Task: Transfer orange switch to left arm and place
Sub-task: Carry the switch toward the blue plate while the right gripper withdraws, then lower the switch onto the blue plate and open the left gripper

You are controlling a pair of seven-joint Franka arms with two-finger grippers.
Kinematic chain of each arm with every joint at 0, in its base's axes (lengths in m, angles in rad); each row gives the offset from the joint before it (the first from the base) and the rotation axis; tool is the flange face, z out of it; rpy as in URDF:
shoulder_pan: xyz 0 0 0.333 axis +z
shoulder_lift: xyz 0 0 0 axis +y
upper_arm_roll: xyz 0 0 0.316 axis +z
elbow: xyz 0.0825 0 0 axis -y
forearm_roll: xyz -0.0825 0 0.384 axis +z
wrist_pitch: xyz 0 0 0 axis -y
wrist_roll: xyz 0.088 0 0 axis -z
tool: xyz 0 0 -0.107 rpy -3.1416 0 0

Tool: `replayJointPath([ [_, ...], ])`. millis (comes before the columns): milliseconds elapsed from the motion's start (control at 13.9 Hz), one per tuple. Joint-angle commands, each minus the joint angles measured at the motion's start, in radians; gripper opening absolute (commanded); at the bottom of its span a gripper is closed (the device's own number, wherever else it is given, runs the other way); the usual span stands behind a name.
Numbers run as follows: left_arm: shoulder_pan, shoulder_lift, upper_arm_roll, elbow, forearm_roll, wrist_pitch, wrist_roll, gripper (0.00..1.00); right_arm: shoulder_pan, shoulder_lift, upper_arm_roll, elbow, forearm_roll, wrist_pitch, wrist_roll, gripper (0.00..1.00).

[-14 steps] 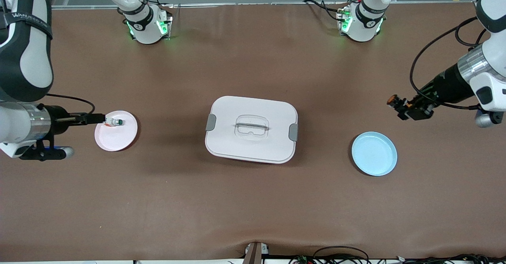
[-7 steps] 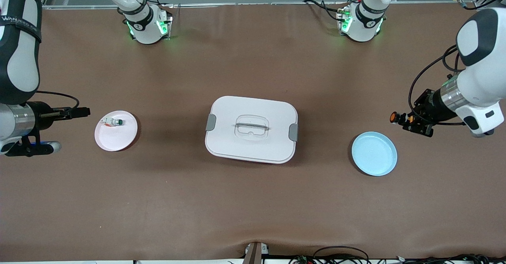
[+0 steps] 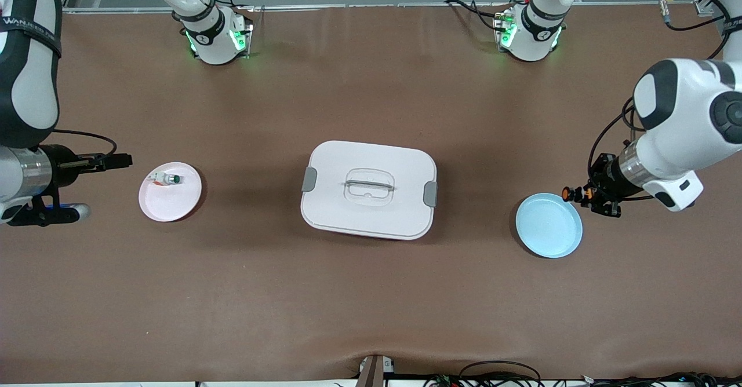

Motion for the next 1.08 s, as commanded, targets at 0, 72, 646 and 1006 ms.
replayJointPath([
  [0,0.004,0.049,-0.003,-0.001,0.067,0.055,-0.078,0.00,0.000,-0.019,0.016,-0.007,-0.016,-0.006,0.014,1.00],
  [72,0.005,0.069,-0.001,0.001,0.070,0.077,-0.087,0.00,0.000,-0.019,0.016,-0.007,-0.016,-0.008,0.016,1.00],
  [646,0.013,0.175,0.002,-0.003,0.076,0.120,-0.089,0.00,-0.013,-0.063,0.010,0.002,-0.020,-0.028,0.010,1.00],
  [1006,0.015,0.224,0.002,-0.006,0.101,0.195,-0.087,0.00,-0.019,-0.065,0.008,0.004,-0.022,-0.029,0.022,1.00],
])
